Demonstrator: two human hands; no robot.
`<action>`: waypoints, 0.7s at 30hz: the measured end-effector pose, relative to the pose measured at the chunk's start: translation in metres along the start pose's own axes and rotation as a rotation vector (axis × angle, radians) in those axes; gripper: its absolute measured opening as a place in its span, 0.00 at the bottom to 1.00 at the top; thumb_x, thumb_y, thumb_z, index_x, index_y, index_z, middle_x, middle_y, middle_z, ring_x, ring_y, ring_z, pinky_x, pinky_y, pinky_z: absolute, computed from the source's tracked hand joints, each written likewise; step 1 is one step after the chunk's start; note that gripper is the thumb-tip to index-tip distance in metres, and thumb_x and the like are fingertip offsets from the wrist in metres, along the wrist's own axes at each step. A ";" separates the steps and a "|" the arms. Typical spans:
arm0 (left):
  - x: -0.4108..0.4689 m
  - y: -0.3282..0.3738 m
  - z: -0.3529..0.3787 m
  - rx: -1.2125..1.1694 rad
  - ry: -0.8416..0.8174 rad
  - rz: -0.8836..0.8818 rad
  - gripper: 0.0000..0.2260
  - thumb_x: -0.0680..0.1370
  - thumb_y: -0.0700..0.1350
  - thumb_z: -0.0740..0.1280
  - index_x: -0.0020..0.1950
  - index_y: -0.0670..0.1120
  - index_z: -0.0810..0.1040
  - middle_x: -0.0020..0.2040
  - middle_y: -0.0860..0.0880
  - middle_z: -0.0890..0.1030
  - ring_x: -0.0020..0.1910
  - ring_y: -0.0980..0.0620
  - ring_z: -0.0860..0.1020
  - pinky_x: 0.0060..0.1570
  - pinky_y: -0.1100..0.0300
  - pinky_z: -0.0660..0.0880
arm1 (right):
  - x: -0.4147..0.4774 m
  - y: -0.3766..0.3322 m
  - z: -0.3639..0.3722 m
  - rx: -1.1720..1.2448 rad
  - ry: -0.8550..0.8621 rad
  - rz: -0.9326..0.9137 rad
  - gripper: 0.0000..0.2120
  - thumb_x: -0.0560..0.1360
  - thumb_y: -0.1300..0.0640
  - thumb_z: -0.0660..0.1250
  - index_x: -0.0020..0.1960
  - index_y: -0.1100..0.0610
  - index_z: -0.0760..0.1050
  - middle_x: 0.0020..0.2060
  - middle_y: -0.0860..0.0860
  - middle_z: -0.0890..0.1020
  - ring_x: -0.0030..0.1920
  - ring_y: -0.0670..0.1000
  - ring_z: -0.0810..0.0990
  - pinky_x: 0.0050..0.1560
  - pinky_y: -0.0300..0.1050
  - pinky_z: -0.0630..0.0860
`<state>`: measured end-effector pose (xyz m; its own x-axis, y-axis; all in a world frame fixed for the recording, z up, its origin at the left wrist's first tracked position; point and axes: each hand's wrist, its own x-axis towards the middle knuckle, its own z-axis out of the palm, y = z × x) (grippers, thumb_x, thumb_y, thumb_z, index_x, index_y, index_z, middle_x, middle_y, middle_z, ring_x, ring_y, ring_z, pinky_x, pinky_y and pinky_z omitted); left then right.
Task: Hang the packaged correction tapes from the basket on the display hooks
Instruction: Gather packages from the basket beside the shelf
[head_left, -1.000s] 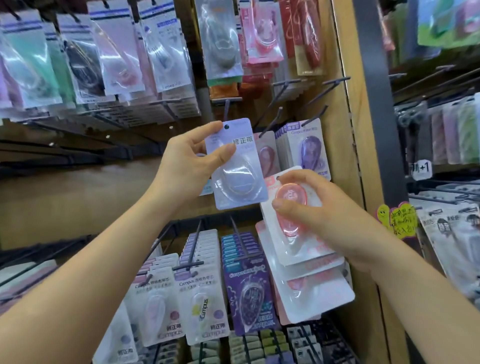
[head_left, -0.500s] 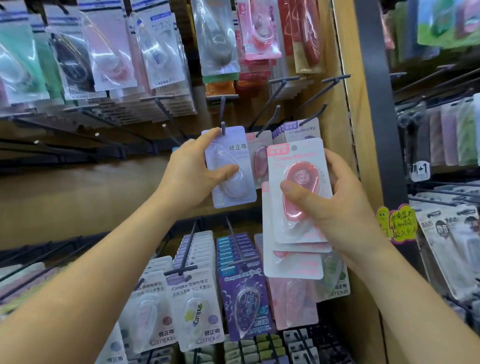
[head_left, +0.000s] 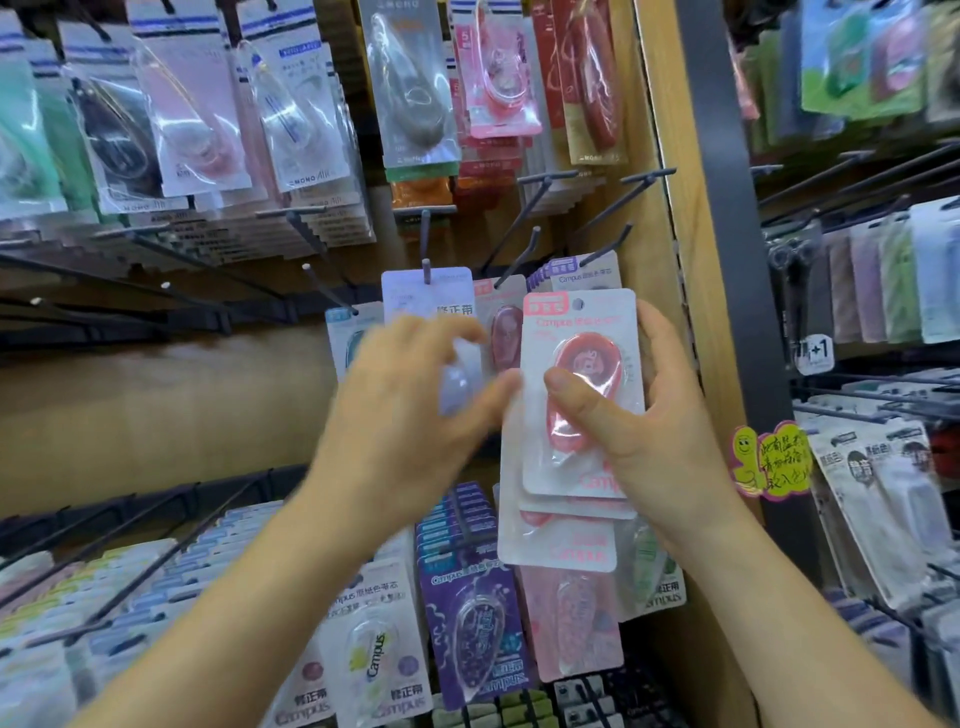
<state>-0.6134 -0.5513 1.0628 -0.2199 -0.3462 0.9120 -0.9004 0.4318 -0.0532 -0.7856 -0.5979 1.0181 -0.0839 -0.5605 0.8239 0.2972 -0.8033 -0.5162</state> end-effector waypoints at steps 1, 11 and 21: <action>-0.006 0.014 0.002 -0.084 -0.126 -0.033 0.25 0.72 0.69 0.60 0.62 0.55 0.73 0.53 0.55 0.74 0.51 0.54 0.73 0.48 0.61 0.70 | 0.000 0.001 0.001 0.011 0.015 -0.016 0.34 0.69 0.57 0.77 0.71 0.52 0.67 0.60 0.50 0.82 0.59 0.50 0.83 0.56 0.50 0.81; -0.014 0.041 0.025 -0.914 -0.125 -0.350 0.25 0.67 0.51 0.77 0.61 0.53 0.74 0.49 0.51 0.84 0.47 0.51 0.83 0.47 0.55 0.82 | -0.006 -0.016 -0.010 0.032 -0.022 0.063 0.14 0.78 0.44 0.65 0.61 0.48 0.75 0.53 0.48 0.85 0.52 0.50 0.85 0.49 0.52 0.83; -0.010 0.046 0.034 -0.485 -0.094 -0.235 0.24 0.76 0.59 0.67 0.71 0.65 0.66 0.52 0.63 0.77 0.52 0.62 0.77 0.50 0.63 0.76 | -0.022 -0.007 -0.023 -0.101 -0.101 -0.026 0.24 0.72 0.59 0.75 0.66 0.46 0.76 0.56 0.47 0.84 0.55 0.47 0.84 0.52 0.45 0.81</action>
<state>-0.6656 -0.5561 1.0369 -0.0861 -0.5434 0.8351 -0.6582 0.6602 0.3617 -0.8080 -0.5852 0.9981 0.0072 -0.5203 0.8540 0.1984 -0.8363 -0.5112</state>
